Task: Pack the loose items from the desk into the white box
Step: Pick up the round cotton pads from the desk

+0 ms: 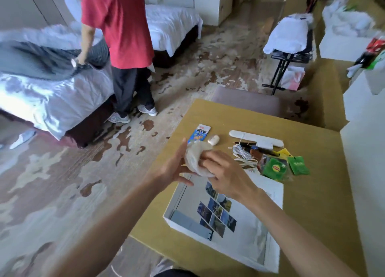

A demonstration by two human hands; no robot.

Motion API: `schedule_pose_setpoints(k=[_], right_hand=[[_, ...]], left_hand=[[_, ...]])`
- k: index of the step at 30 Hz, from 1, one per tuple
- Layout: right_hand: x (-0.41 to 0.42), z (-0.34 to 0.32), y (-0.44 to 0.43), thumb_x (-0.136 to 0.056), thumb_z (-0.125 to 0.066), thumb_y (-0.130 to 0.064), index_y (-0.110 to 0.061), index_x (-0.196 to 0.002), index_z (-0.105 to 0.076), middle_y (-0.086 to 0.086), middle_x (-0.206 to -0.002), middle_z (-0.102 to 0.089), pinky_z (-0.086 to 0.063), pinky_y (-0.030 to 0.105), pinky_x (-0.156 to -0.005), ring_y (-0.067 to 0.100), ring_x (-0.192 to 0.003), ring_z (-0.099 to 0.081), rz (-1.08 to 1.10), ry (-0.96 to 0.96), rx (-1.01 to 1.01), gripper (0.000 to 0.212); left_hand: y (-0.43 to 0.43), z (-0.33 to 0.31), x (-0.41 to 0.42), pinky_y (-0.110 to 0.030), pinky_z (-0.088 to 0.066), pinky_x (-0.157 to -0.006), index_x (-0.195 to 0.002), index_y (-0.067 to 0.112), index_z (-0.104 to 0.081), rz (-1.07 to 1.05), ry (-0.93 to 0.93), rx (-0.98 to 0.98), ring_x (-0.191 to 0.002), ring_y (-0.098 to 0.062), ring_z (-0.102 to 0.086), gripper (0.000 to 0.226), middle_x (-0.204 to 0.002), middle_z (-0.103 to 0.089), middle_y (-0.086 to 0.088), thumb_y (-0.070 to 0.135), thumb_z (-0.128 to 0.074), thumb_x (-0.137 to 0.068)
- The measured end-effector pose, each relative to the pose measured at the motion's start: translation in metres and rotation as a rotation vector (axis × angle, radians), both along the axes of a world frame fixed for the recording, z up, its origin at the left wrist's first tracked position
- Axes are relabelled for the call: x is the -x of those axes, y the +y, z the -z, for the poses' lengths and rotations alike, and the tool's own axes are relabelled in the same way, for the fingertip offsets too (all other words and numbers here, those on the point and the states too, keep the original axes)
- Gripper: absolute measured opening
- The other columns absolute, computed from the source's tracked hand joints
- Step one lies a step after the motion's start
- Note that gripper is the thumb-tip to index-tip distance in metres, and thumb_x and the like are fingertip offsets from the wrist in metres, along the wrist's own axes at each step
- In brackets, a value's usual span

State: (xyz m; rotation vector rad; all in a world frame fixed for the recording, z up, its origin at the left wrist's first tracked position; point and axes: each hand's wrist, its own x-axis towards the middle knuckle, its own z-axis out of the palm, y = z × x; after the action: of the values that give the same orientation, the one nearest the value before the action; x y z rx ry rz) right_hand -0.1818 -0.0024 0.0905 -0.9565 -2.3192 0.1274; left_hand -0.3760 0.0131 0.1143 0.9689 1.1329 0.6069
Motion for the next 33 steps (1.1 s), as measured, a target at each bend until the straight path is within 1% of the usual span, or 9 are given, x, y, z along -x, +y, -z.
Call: schedule_pose_setpoints(k=[4,9,12,15,19,21,25,28,33], right_hand=[[0.001,0.006,-0.018,-0.077,-0.063,-0.012,-0.016,-0.110,-0.069,-0.011,-0.125,-0.059,-0.045,0.019,-0.093,0.006,-0.116,-0.055,-0.040,0.208,0.491,0.033],[-0.001,0.005,-0.023,-0.081,-0.073,-0.031,-0.032,-0.103,-0.071,-0.016,-0.116,-0.067,-0.049,0.020,-0.091,0.004,-0.112,-0.061,0.213,0.743,0.916,0.023],[0.000,0.013,-0.020,-0.074,-0.080,-0.041,-0.034,-0.127,-0.053,-0.018,-0.123,-0.060,-0.048,0.024,-0.093,0.000,-0.114,-0.057,0.367,0.722,1.061,0.059],[0.005,0.028,-0.025,-0.076,-0.081,-0.026,-0.027,-0.126,-0.053,-0.004,-0.113,-0.069,-0.054,0.027,-0.084,0.014,-0.104,-0.066,0.388,0.753,1.261,0.058],[0.008,0.045,-0.035,-0.074,-0.079,-0.013,-0.024,-0.105,-0.064,-0.007,-0.093,-0.073,-0.052,0.018,-0.065,0.013,-0.090,-0.068,0.514,0.768,1.083,0.036],[0.010,0.052,-0.036,-0.074,-0.078,-0.019,-0.026,-0.100,-0.061,-0.007,-0.091,-0.069,-0.053,0.021,-0.064,0.010,-0.084,-0.065,0.594,0.641,0.911,0.032],[0.018,0.067,-0.027,-0.073,-0.078,-0.026,-0.018,-0.099,-0.056,-0.004,-0.097,-0.055,-0.040,0.016,-0.055,0.009,-0.078,-0.052,0.587,0.122,0.339,0.035],[0.027,0.081,-0.013,-0.065,-0.082,-0.011,-0.010,-0.094,-0.056,0.008,-0.099,-0.054,-0.045,0.017,-0.057,0.018,-0.081,-0.055,0.476,-0.114,0.076,0.039],[0.035,0.112,-0.018,-0.067,-0.072,-0.016,-0.015,-0.095,-0.054,0.005,-0.103,-0.050,-0.048,0.030,-0.076,0.023,-0.095,-0.048,0.326,-0.330,0.208,0.033]], left_hand=[[-0.016,0.013,0.014,-0.041,-0.060,-0.063,-0.120,0.021,-0.057,0.015,0.069,-0.048,-0.093,-0.023,-0.071,0.048,-0.102,-0.073,-0.003,0.056,-0.055,-0.087],[-0.017,0.025,0.018,-0.041,-0.060,-0.067,-0.122,0.016,-0.053,0.102,0.130,-0.084,-0.090,-0.021,-0.069,0.033,-0.108,-0.067,-0.011,0.036,-0.049,-0.096],[-0.015,0.034,0.016,-0.043,-0.060,-0.067,-0.125,0.016,-0.051,0.141,0.084,-0.096,-0.096,-0.020,-0.065,0.034,-0.114,-0.062,-0.014,0.035,-0.046,-0.098],[-0.012,0.044,0.012,-0.037,-0.059,-0.058,-0.126,0.014,-0.048,0.257,0.163,-0.169,-0.098,-0.020,-0.062,0.034,-0.110,-0.059,-0.008,0.032,-0.048,-0.097],[-0.007,0.062,0.011,-0.030,-0.049,-0.067,-0.116,0.023,-0.054,0.362,0.722,-0.823,-0.095,-0.016,-0.059,0.033,-0.106,-0.062,0.003,0.042,-0.056,-0.089],[0.001,0.066,0.016,-0.029,-0.048,-0.064,-0.112,0.026,-0.056,0.320,0.749,-1.014,-0.095,-0.012,-0.057,0.028,-0.109,-0.062,0.008,0.042,-0.053,-0.088],[0.030,0.075,0.029,-0.033,-0.052,-0.062,-0.112,0.029,-0.052,0.201,0.736,-0.912,-0.086,-0.010,-0.060,0.021,-0.113,-0.059,0.014,0.033,-0.050,-0.091],[0.049,0.082,0.033,-0.031,-0.050,-0.063,-0.116,0.027,-0.051,0.243,0.703,-0.827,-0.081,-0.009,-0.060,0.024,-0.117,-0.059,0.014,0.030,-0.050,-0.092],[0.070,0.093,0.037,-0.028,-0.050,-0.062,-0.113,0.028,-0.054,0.318,0.628,-0.768,-0.073,-0.007,-0.058,0.021,-0.112,-0.062,0.014,0.030,-0.048,-0.093]])
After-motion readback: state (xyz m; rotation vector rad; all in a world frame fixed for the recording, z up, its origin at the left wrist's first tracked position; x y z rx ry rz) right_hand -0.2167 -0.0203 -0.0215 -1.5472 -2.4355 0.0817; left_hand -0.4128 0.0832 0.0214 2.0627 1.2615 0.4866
